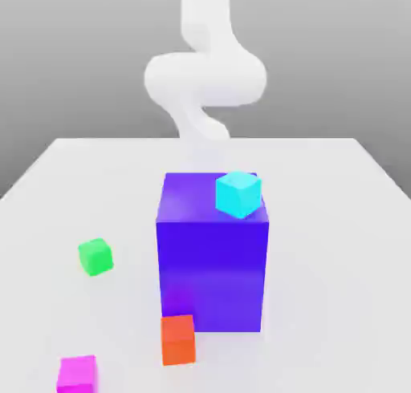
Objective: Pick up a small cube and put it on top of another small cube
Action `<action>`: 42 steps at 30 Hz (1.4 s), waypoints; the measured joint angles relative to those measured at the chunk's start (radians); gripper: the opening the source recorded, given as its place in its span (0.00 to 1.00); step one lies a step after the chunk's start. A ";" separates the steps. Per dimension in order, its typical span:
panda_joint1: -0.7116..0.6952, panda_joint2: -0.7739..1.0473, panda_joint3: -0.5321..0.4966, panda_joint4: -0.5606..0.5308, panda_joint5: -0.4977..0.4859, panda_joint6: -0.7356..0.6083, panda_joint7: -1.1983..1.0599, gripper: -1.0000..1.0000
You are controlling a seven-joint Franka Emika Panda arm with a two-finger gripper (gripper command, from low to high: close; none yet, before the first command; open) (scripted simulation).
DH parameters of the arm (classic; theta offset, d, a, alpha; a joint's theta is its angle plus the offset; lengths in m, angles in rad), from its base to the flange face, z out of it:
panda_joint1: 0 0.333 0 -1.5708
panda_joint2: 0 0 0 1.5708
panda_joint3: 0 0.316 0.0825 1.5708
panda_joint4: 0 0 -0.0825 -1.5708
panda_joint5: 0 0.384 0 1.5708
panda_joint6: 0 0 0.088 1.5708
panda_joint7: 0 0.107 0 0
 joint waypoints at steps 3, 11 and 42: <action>0.029 0.114 -0.057 0.000 0.033 0.031 -0.071 0.50; 0.077 0.404 -0.184 0.000 0.138 0.108 -0.267 0.50; -0.092 1.230 -0.196 0.028 0.307 0.437 -0.688 0.00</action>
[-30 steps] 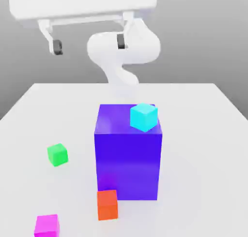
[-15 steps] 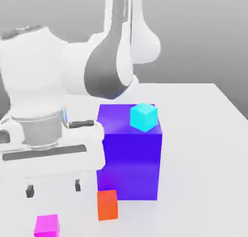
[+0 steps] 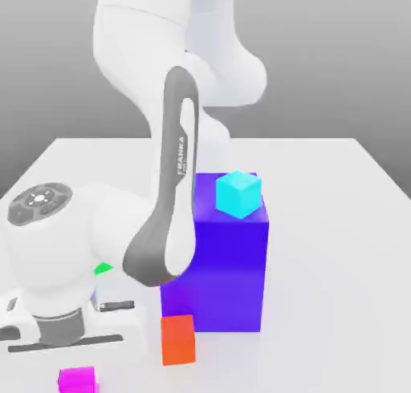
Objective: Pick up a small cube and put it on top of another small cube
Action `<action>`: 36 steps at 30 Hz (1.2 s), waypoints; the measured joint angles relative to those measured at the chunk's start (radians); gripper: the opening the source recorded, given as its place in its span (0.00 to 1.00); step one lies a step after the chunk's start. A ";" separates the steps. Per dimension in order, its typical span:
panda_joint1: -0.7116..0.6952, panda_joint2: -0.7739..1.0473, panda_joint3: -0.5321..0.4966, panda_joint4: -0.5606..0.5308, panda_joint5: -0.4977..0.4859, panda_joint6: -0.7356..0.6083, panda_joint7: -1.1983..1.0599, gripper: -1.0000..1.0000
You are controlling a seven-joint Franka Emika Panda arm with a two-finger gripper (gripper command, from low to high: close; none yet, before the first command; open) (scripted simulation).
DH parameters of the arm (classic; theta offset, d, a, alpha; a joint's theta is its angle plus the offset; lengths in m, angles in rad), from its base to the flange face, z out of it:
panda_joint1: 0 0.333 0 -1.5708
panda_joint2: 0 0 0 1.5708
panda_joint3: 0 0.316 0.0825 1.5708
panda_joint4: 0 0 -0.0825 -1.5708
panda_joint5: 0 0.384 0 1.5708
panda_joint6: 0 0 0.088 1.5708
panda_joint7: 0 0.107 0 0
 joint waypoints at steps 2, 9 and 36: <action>0.023 -0.057 -0.030 -0.014 -0.033 -0.042 0.024 0.00; -0.002 -0.284 -0.135 -0.176 -0.130 -0.125 -0.024 0.00; -0.222 -0.715 -0.350 -0.749 -0.469 0.061 -0.257 0.00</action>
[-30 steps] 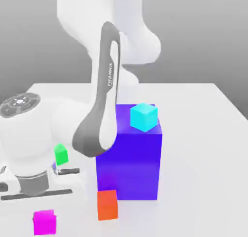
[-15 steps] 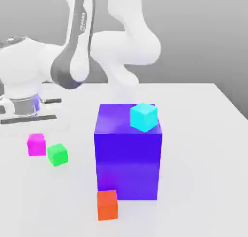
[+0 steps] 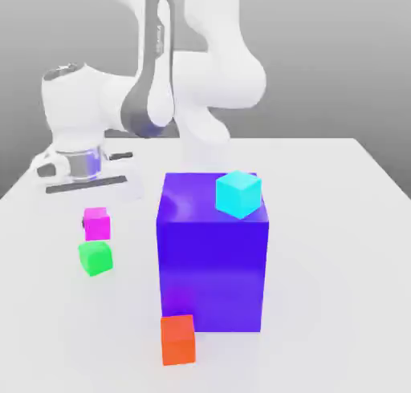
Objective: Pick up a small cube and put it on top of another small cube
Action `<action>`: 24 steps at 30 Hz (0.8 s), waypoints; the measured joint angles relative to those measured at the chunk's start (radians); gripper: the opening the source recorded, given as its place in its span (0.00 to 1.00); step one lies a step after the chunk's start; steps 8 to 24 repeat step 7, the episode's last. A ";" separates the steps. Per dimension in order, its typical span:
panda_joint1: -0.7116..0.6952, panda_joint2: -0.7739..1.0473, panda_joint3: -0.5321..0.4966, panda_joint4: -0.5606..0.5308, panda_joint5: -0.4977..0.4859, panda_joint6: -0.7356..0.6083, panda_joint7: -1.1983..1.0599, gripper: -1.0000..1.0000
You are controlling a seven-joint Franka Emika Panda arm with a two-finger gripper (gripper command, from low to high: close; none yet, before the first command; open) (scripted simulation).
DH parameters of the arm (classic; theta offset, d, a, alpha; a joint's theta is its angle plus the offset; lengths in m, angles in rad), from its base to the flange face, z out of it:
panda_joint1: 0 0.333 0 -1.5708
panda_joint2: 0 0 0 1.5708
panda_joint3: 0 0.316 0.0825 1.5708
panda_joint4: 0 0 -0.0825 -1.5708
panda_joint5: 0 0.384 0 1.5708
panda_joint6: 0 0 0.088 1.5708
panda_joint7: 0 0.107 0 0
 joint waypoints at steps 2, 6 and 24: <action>0.030 0.037 -0.016 0.001 0.044 0.033 -0.029 0.00; 0.072 0.106 -0.037 0.003 0.112 0.096 -0.075 0.00; 0.076 0.122 -0.039 0.004 0.120 0.112 -0.080 0.00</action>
